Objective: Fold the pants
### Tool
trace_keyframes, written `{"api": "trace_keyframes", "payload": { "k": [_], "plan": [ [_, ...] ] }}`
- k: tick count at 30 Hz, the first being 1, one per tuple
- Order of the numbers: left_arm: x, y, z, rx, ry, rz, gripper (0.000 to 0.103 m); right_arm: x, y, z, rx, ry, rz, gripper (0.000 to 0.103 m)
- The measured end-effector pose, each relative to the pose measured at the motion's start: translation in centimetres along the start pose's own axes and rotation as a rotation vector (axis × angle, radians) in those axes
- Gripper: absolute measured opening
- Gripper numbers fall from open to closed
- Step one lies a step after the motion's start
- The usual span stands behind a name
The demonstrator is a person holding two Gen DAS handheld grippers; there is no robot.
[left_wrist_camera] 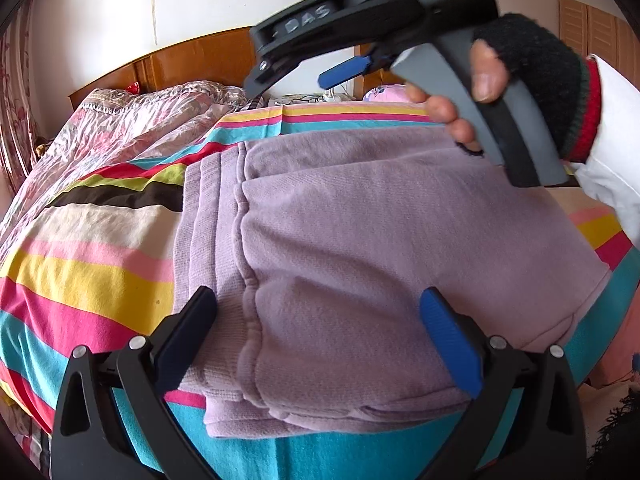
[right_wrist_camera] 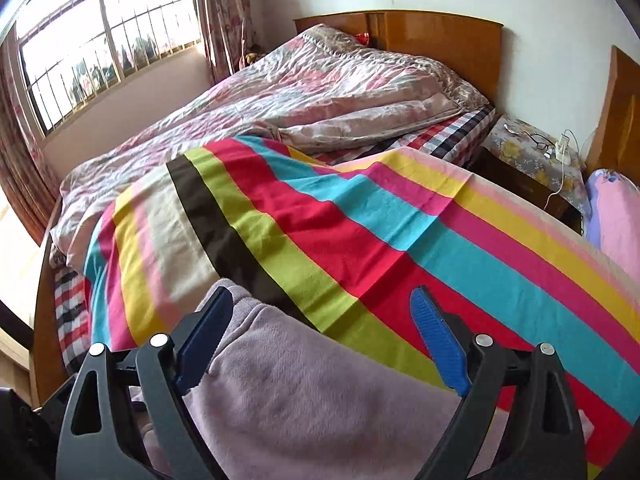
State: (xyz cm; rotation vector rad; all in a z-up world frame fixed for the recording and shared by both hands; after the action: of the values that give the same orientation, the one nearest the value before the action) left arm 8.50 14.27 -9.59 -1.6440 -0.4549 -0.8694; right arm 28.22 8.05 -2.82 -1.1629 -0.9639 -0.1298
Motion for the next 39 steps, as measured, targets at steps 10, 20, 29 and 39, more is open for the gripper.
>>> {"api": "trace_keyframes", "payload": {
  "k": [10, 20, 29, 39],
  "plan": [
    [0.3, 0.2, -0.2, 0.061, -0.013, 0.005, 0.102, -18.9, -13.4, -3.7, -0.222, 0.13, -0.032, 0.091],
    [1.1, -5.8, -2.6, 0.152, -0.064, -0.114, 0.102, -29.5, -22.0, -2.8, -0.333, 0.244, -0.126, 0.092],
    [4.1, -15.2, -7.2, 0.23, -0.087, -0.378, 0.102, -27.6, -30.7, -0.4, -0.421, 0.316, -0.349, 0.098],
    [1.1, -13.9, -9.4, 0.181, -0.086, -0.269, 0.102, -27.6, -27.5, 2.7, -0.519, 0.242, -0.263, 0.098]
  ]
}}
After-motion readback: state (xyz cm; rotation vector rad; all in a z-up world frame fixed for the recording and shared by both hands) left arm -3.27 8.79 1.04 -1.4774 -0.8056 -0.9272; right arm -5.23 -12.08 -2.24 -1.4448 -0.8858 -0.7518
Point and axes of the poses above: each gripper's, at about its wrist camera, not at the fingertips, and y roughly the way its jaws point, z to its left, x to its top, the point moved 4 cm from there along y, roughly the way its jaws point, and after that the axes turned 7 degrees about -x, right-handed, at the moved point
